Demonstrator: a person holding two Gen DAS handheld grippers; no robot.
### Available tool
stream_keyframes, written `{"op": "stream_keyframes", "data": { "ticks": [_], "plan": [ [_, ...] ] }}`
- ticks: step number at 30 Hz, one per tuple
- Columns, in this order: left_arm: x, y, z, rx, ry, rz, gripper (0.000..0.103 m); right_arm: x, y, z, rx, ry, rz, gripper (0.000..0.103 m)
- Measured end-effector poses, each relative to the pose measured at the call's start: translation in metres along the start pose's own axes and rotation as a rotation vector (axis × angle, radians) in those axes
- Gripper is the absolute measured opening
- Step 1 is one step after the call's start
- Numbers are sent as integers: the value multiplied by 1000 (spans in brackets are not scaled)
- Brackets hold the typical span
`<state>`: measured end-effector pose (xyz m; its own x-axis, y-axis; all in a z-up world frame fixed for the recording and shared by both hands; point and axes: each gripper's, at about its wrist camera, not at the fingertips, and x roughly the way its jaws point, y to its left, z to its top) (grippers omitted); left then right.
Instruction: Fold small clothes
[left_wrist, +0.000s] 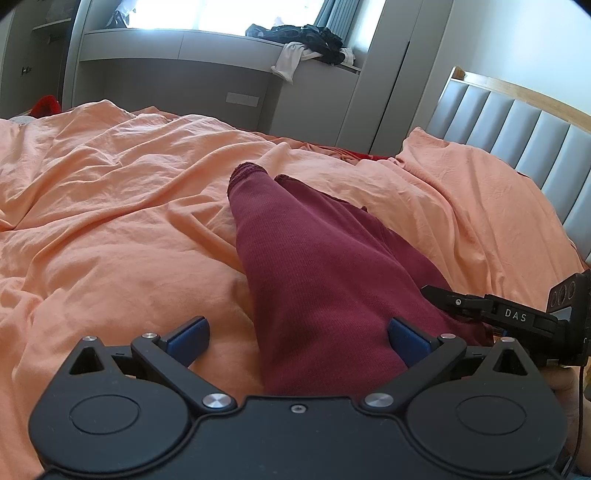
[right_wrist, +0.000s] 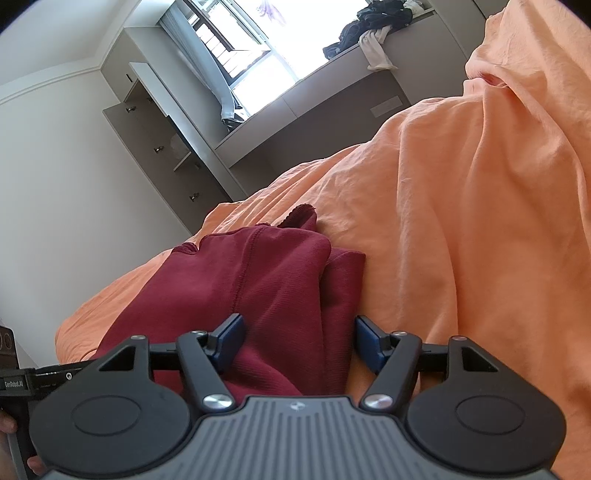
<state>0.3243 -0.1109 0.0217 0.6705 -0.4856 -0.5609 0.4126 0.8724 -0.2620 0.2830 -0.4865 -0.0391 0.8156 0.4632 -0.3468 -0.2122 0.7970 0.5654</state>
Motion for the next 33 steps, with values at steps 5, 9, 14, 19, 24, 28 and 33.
{"op": "stream_keyframes", "data": {
  "ticks": [5, 9, 14, 19, 24, 28, 33],
  "plan": [
    [0, 0, 0, 0, 1, 0, 103, 1, -1, 0, 8, -1, 4, 71],
    [2, 0, 0, 1, 9, 2, 103, 2, -2, -1, 14, -1, 3, 71],
    [2, -1, 0, 2, 12, 3, 103, 3, 0, -1, -2, -6, -22, 75],
    [2, 0, 1, 3, 13, 4, 103, 3, 2, 1, -32, -13, -70, 93],
    [4, 1, 1, -3, 21, 3, 103, 8, -5, 2, 14, 1, -24, 93],
    [9, 2, 3, -12, 35, -8, 103, 11, -5, 3, 12, 2, 15, 82],
    [13, 1, 3, -14, 47, -7, 103, 14, -2, 2, 1, 6, 41, 66]
  ]
}}
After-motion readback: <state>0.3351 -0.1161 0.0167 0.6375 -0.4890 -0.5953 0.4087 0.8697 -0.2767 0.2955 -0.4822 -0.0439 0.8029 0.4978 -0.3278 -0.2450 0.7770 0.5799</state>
